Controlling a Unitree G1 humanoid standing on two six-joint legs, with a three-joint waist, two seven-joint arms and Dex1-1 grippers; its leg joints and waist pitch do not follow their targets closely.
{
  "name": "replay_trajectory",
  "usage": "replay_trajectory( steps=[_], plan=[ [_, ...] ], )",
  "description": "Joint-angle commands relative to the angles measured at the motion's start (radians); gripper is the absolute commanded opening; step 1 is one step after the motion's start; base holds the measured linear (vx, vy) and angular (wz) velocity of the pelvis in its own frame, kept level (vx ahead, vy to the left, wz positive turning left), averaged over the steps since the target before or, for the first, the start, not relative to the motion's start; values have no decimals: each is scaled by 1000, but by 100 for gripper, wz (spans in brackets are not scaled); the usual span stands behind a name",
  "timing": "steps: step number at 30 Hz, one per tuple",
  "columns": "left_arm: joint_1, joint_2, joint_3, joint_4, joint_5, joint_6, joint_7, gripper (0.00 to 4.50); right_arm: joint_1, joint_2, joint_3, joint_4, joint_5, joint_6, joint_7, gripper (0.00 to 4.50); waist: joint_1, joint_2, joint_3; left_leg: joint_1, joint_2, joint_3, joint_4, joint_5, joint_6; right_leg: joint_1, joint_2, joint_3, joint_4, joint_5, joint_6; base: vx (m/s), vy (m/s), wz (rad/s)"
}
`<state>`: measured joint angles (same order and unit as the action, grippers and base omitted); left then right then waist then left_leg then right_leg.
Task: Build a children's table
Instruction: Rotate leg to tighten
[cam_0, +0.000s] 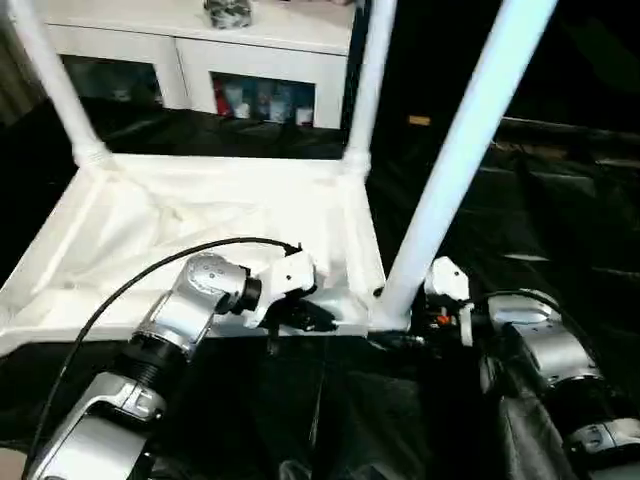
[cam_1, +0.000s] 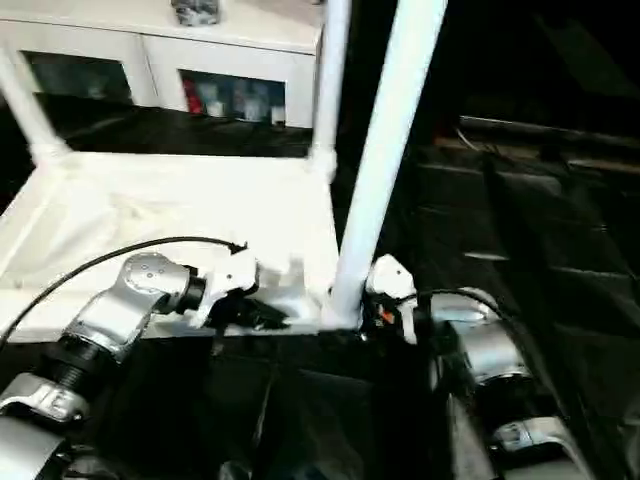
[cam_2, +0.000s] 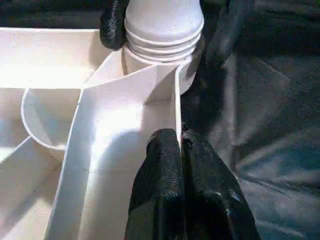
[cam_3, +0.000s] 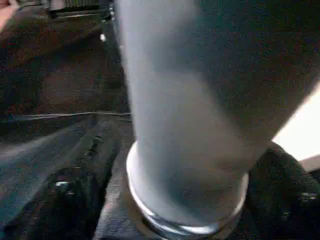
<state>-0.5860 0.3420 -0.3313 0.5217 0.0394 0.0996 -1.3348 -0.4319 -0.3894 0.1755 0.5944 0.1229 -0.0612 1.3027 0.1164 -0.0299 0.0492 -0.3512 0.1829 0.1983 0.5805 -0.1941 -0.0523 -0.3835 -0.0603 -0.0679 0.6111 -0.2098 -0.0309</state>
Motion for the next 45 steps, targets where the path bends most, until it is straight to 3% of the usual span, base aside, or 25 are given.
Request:
replay_trajectory(
  steps=[1,6,8,10,11,15,16,17,18,19,20,23,24,25,27,31,32,33,36,37,38,40,41,45],
  plan=[
    [-6,-17,-21,-41,-20,-28,-18,0,20,16,71,-5,-6,28,56,331,0,4,-54,7,68,-28,-65,-158,67,42,-101,58,-69,-113,-239,0,0,0],
    [-6,-10,-16,-37,-25,-26,-26,0,38,13,83,-28,13,43,98,303,4,5,-55,6,68,-28,-64,-145,74,43,-101,56,-69,-100,-241,0,0,0],
    [-3,-9,-18,-38,-28,-23,-25,0,49,16,83,-36,17,54,105,283,7,11,-55,8,69,-29,-65,-156,67,42,-101,56,-70,-110,-238,0,0,0],
    [-1,-9,-18,-42,-29,-22,-26,0,52,18,83,-41,18,58,107,280,7,8,-54,8,69,-29,-66,-164,62,42,-101,56,-72,-118,-238,0,0,0],
    [3,-13,-17,-44,-30,-21,-19,0,64,23,84,-53,16,63,101,276,8,13,-54,9,69,-29,-66,-169,58,42,-101,56,-72,-124,-236,0,0,0],
    [-4,-35,-10,-24,-12,-26,39,0,81,44,70,-57,16,68,41,273,9,9,-54,9,69,-29,-66,-172,54,42,-100,57,-72,-125,-234,0,0,0],
    [-8,-44,-5,-17,-5,-23,66,0,84,53,63,-54,13,70,9,273,9,9,-52,10,69,-29,-68,-182,52,40,-101,57,-76,-146,-229,0,0,0],
    [-31,-102,22,12,7,1,182,0,70,116,10,-4,-11,68,-191,272,8,4,-49,13,68,-28,-70,-199,45,36,-102,58,-81,-188,-220,0,0,0],
    [-31,-102,22,12,7,1,182,0,70,116,10,-4,-11,68,-191,272,6,7,-47,16,68,-28,-71,-213,35,32,-103,60,-84,-217,-217,0,0,0],
    [-37,-117,28,19,10,6,211,0,65,133,-4,10,-18,70,-245,272,1,-3,-45,18,67,-29,-73,-231,26,30,-104,59,-89,-257,-211,0,0,0],
    [-48,-142,29,30,19,13,252,0,48,167,-32,49,-28,78,-353,272,-4,-1,-44,20,65,-36,-77,-259,4,31,-110,58,-99,-372,-177,0,0,0],
    [-56,-170,31,36,26,31,297,0,37,205,-54,76,-29,81,-438,272,-14,1,-44,16,66,-41,-81,-276,-2,30,-110,58,-104,-399,-151,0,0,0],
    [-58,-185,28,38,31,38,317,0,31,226,-63,88,-27,89,-479,272,-16,-3,-44,13,65,-41,-81,-275,1,31,-108,59,-103,-394,-149,0,0,0],
    [-62,-206,26,43,39,49,352,0,18,254,-73,109,-33,93,-547,272,-18,0,-45,17,66,-39,-81,-267,0,27,-109,61,-101,-372,-155,0,0,0],
    [-63,-245,19,47,54,63,405,0,-5,304,-83,141,-53,88,-666,272,-28,4,-46,11,64,-40,-81,-258,-5,29,-107,61,-99,-348,-163,0,0,0],
    [-54,-279,13,45,66,68,432,0,-25,359,-88,153,-74,47,-739,272,-33,6,-49,8,61,-37,-78,-234,5,33,-104,62,-95,-279,-170,0,0,0],
    [-51,-281,7,41,66,62,425,0,-26,373,-95,140,-60,51,-729,328,-31,2,-51,8,61,-34,-75,-217,16,34,-103,62,-92,-246,-175,0,0,0],
    [-49,-281,5,40,64,60,419,0,-26,378,-101,134,-48,57,-722,328,-30,4,-52,8,61,-34,-75,-211,22,35,-103,63,-90,-232,-179,0,0,0],
    [-47,-260,5,35,58,42,396,0,-26,356,-89,126,-61,37,-706,350,-30,5,-53,6,62,-33,-73,-181,37,36,-101,62,-83,-169,-195,0,0,0],
    [-46,-257,6,34,56,40,391,0,-26,350,-85,126,-66,33,-704,377,-29,5,-55,5,62,-32,-72,-173,40,38,-102,62,-80,-149,-202,0,0,0],
    [-45,-245,8,31,52,31,376,0,-26,339,-88,125,-63,26,-697,377,-30,-1,-55,6,62,-30,-72,-164,45,38,-100,61,-79,-130,-208,0,0,0],
    [-40,-224,9,21,38,10,330,0,-23,317,-100,120,-41,25,-654,377,-29,2,-54,4,60,-31,-71,-168,54,41,-102,61,-79,-139,-209,0,0,0],
    [-35,-198,11,10,22,-6,276,0,-9,278,-95,97,-23,23,-557,377,-30,-3,-53,5,62,-30,-72,-172,57,40,-102,61,-81,-150,-207,0,0,0],
    [-32,-179,12,2,10,-10,233,0,12,240,-77,68,-14,23,-459,377,-26,-2,-54,3,63,-29,-69,-154,73,43,-102,61,-77,-120,-212,0,0,0]
  ],
)
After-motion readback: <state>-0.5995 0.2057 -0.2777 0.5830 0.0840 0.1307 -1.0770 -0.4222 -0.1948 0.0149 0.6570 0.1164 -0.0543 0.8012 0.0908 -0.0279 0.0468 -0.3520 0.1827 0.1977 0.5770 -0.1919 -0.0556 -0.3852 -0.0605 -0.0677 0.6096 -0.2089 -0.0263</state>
